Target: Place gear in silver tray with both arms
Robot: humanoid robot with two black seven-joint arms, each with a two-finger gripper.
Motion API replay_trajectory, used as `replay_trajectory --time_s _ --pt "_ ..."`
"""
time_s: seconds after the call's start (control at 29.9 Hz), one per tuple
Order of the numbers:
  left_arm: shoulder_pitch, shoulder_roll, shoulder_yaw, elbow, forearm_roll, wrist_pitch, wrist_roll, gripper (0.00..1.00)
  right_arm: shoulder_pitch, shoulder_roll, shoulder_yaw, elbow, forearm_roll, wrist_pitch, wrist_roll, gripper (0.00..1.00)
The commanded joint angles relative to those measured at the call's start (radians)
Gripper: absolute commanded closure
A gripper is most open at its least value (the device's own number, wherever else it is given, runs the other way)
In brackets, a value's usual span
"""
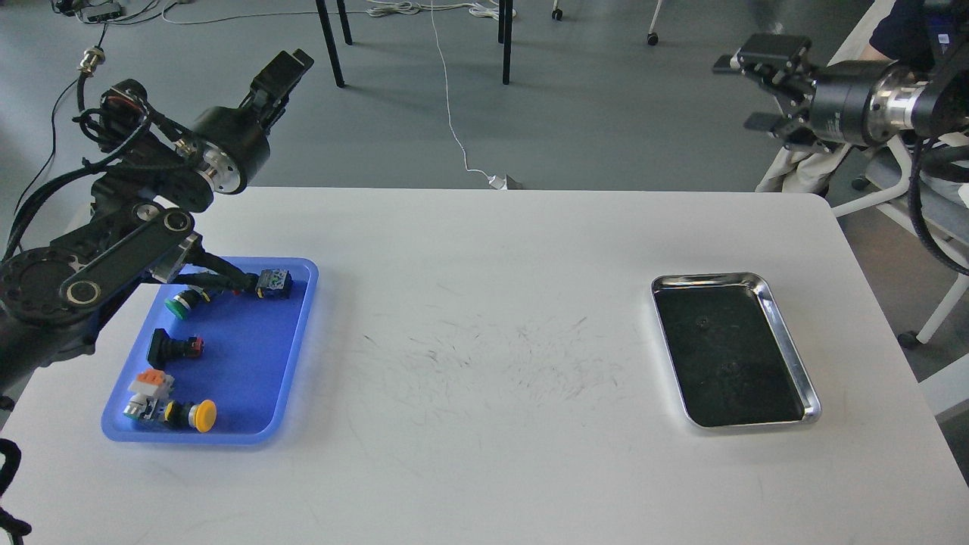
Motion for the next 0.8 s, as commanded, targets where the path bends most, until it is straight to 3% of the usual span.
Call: replay_trajectory --time_s 0.0,0.1,0.17,0.33,0.57,0.77 --pt "0.005 -0.089 -0.072 0.075 -0.164 0.022 0.007 0.02 -0.068 0.107 0.124 -0.208 0.425 0.000 0.013 0.00" --pt "0.014 -0.114 -0.133 0.127 -0.288 0.013 -0.005 0.02 -0.221 0.159 0.164 -0.215 0.803 0.000 0.016 0.00" --pt "0.020 -0.124 -0.150 0.144 -0.353 0.001 -0.008 0.02 -0.331 0.189 0.196 -0.196 0.911 0.000 0.021 0.00" --pt "0.034 -0.126 -0.153 0.214 -0.482 -0.091 -0.081 0.02 -0.537 0.262 0.336 -0.144 0.917 0.000 0.033 0.00" --pt "0.065 -0.149 -0.153 0.271 -0.571 -0.156 -0.144 0.02 -0.564 0.267 0.327 -0.102 0.908 0.000 0.035 0.00" --pt "0.106 -0.153 -0.159 0.268 -0.588 -0.193 -0.152 0.02 -0.559 0.255 0.333 -0.086 0.908 0.000 0.035 0.00"
